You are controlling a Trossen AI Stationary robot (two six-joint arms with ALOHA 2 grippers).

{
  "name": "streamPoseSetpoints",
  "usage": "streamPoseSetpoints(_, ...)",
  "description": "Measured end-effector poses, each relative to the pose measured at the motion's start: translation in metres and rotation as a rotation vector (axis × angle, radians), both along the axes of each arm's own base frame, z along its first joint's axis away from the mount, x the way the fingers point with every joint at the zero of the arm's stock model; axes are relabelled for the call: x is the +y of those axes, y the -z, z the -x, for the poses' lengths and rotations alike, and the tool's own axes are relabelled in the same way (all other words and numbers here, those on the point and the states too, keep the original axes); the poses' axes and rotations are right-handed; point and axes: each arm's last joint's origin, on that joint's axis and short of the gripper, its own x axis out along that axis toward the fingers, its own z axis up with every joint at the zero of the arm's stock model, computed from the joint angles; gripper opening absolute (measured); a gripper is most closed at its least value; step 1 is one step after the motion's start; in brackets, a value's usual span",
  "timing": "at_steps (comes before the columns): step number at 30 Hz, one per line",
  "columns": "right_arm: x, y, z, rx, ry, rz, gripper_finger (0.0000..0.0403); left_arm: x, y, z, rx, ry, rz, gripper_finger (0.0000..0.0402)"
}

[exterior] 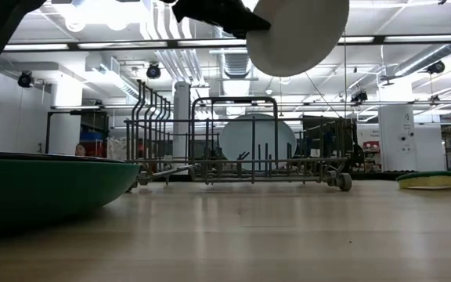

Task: Sort dishes
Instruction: Put the white plate in the dishwasher rack

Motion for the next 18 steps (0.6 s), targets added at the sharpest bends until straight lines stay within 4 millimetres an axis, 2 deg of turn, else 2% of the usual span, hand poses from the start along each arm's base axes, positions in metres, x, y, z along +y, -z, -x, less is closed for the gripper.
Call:
streamPoseSetpoints(7,0.007,-0.014,0.001,-0.073,-0.048,-0.078,0.0204,0.028,-0.013,0.017,-0.128,0.136,-0.05,0.0029)
streamPoseSetpoints(11,0.011,-0.017,-0.005,0.009,-0.08,0.004,0.0229,0.039,-0.023,0.026,-0.169,0.173,-0.042,0.0029)
streamPoseSetpoints(13,0.011,-0.017,-0.005,0.042,-0.062,0.078,0.0236,0.039,-0.029,0.034,-0.194,0.278,0.033,0.0014)
streamPoseSetpoints(14,0.011,-0.018,-0.006,0.035,-0.052,0.095,0.0238,0.04,-0.038,0.037,-0.231,0.3,0.018,0.0012)
streamPoseSetpoints(18,0.017,-0.008,-0.016,0.07,-0.034,0.154,0.0239,0.044,-0.054,0.046,-0.255,0.39,0.116,0.0012)
